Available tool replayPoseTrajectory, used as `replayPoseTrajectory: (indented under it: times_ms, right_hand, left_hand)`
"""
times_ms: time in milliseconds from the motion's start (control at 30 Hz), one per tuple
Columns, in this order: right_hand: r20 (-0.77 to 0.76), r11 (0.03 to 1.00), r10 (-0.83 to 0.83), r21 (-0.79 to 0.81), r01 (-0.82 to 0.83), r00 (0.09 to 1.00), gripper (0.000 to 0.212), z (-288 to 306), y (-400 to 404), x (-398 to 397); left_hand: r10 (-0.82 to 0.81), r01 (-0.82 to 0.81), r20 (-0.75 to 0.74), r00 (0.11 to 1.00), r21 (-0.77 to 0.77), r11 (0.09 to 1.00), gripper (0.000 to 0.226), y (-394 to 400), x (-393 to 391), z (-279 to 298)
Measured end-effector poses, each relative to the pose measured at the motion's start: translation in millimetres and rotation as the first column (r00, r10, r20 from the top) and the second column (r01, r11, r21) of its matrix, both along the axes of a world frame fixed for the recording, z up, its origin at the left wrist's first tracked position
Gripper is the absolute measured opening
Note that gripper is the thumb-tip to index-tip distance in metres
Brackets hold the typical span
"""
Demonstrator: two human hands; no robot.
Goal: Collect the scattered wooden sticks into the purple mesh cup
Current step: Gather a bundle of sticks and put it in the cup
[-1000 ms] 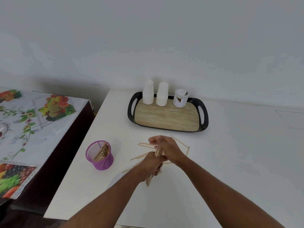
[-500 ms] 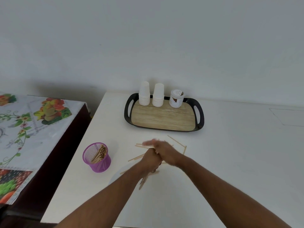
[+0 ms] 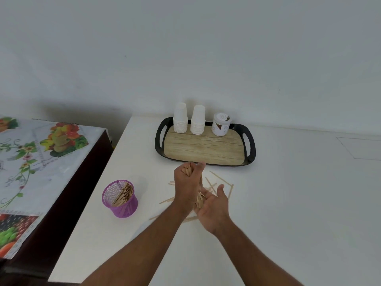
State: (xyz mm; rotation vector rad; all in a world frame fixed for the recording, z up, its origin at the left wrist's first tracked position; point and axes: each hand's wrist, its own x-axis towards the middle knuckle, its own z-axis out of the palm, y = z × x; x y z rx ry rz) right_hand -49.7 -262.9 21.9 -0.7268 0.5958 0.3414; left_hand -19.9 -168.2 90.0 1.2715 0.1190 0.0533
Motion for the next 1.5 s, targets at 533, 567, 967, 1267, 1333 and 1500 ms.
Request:
replayPoseTrajectory:
  times_ms: [533, 567, 967, 1267, 1333, 1500]
  right_hand:
    - [0.081, 0.898, -0.132, 0.432, 0.085, 0.988, 0.065, 29.3, 24.0, 11.4]
    - [0.08, 0.9, -0.127, 0.427, 0.081, 0.989, 0.062, 30.8, 23.6, 11.6]
    - [-0.003, 0.936, -0.111, 0.336, 0.106, 0.994, 0.064, 49.5, 20.9, 16.6]
    - [0.083, 0.954, -0.069, 0.297, 0.042, 0.994, 0.059, 48.1, 22.4, 10.6]
    - [0.105, 0.946, -0.053, 0.323, 0.016, 0.993, 0.051, 52.6, 27.2, 15.1]
    - [0.166, 0.986, -0.007, 0.164, -0.02, 0.986, 0.059, 49.6, 26.0, 17.5]
  left_hand:
    - [0.068, -0.069, 0.018, 0.998, 0.075, 0.995, 0.046, -7.0, -4.6, -3.0]
    - [0.07, -0.071, 0.01, 0.997, 0.074, 0.995, 0.045, -7.1, -3.4, -3.4]
    - [0.085, -0.079, -0.089, 0.992, 0.065, 0.995, 0.062, -18.3, -5.5, -7.7]
    - [0.071, -0.057, -0.107, 0.992, 0.13, 0.99, 0.034, -11.9, -3.4, -8.9]
    - [0.079, -0.061, -0.109, 0.991, 0.162, 0.985, 0.037, -17.4, -4.1, -9.9]
    - [0.136, -0.127, -0.041, 0.99, 0.165, 0.978, 0.03, -4.6, 0.8, -5.4]
